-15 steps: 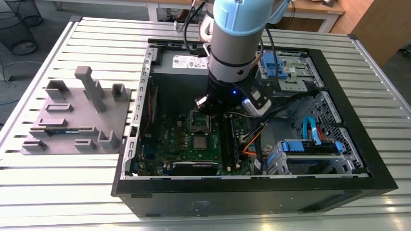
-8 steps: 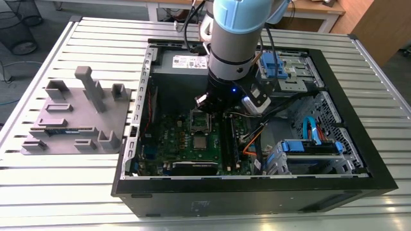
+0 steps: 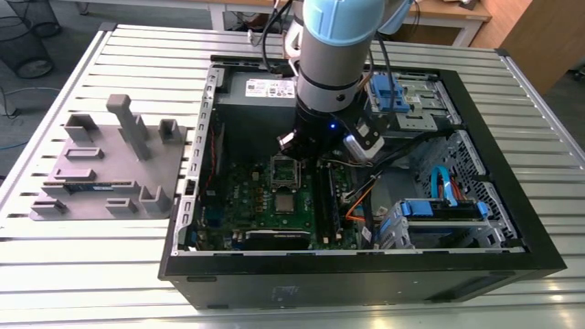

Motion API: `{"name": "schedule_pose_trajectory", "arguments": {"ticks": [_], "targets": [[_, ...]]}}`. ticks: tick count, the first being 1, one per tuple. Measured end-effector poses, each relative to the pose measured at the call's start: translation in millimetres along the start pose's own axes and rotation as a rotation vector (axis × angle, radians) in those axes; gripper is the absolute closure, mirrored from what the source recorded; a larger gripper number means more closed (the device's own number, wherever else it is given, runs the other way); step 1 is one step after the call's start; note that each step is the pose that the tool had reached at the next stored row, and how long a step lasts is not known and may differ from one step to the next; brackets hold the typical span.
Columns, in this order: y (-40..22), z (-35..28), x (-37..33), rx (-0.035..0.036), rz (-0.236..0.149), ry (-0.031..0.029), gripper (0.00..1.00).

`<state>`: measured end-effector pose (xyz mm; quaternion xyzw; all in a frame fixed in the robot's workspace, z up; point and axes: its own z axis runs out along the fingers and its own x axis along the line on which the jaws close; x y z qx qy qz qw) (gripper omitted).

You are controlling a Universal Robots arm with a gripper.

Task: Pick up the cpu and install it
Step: 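Close the cpu cover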

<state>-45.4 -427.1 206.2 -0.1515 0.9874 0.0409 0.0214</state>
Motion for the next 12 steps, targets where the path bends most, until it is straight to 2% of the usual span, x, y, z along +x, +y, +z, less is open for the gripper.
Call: {"name": "schedule_pose_trajectory", "arguments": {"ticks": [6, 12], "targets": [[5.1, 2.9, -1.4, -0.0001, -0.002, 0.0001, 0.89], [6.4, 4.2, 1.3, -0.0001, -0.008, -0.0001, 0.89]]}}
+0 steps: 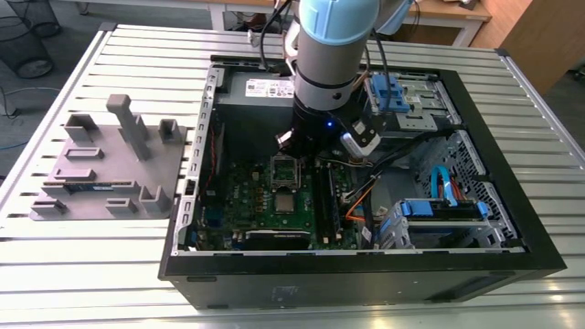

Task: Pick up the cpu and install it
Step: 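Close the cpu cover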

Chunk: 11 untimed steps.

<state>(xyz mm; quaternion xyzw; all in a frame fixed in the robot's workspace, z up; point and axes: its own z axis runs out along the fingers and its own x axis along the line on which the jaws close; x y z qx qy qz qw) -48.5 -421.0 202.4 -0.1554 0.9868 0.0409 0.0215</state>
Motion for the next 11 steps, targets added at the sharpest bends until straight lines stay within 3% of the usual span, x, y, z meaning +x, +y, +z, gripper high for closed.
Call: {"name": "schedule_pose_trajectory", "arguments": {"ticks": [11], "targets": [[0.2, -0.5, 1.9, -0.001, -0.03, 0.0001, 0.89]]}}
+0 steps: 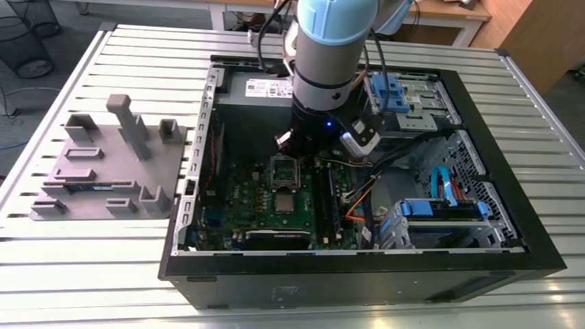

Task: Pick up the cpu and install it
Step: 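Close the cpu cover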

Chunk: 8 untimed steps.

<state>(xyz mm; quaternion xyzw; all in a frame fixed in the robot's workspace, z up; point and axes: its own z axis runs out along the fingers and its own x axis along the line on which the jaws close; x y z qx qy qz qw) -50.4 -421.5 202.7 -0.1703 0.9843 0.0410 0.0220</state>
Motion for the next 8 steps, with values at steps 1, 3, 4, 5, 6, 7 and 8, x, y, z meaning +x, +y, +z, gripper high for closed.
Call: {"name": "schedule_pose_trajectory", "arguments": {"ticks": [1, 3, 4, 5, 6, 7, 8], "targets": [[0.0, -0.2, 0.1, -0.0003, -0.005, -0.0002, 0.89], [0.1, -0.9, 0.4, -0.0005, -0.015, 0.0, 0.89], [0.1, -1.3, 0.5, -0.0006, -0.02, 0.0001, 0.89], [0.2, -1.7, 0.7, -0.0008, -0.025, 0.0001, 0.89], [0.3, -2.0, 0.8, -0.0011, -0.031, 0.0, 0.89], [0.3, -2.4, 0.9, -0.0013, -0.037, 0.0001, 0.89], [0.3, -2.8, 1.0, -0.0014, -0.042, 0.0004, 0.89]]}}
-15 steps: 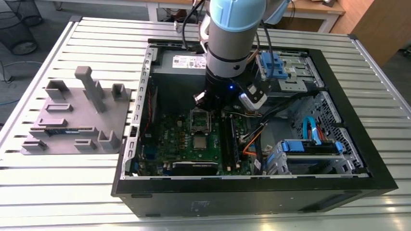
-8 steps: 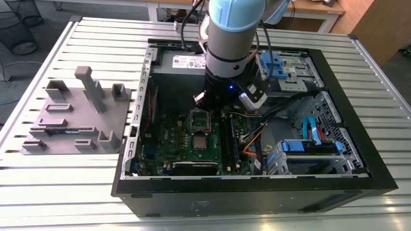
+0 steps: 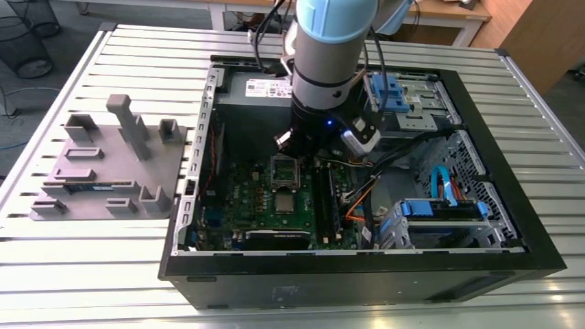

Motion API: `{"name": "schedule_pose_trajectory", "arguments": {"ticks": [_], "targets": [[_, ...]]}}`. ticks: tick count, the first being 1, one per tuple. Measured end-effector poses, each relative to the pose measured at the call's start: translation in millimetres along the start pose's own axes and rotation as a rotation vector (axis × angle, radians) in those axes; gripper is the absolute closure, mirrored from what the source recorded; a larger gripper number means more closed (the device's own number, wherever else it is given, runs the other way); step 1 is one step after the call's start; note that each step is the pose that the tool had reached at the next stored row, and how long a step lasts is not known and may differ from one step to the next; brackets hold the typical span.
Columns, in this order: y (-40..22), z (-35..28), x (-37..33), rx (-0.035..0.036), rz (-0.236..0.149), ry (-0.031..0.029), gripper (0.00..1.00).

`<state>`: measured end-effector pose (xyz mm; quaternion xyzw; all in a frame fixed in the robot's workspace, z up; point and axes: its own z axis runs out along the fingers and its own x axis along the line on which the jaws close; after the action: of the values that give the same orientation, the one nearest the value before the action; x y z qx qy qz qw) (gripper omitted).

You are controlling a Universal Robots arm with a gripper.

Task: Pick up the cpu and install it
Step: 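Close the cpu cover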

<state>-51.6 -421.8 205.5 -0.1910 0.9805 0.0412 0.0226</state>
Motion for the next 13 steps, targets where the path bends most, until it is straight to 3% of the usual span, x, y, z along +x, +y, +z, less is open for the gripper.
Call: {"name": "schedule_pose_trajectory", "arguments": {"ticks": [13], "targets": [[0.8, -7.8, 0.2, -0.0025, -0.044, 0.0019, 0.89]]}}
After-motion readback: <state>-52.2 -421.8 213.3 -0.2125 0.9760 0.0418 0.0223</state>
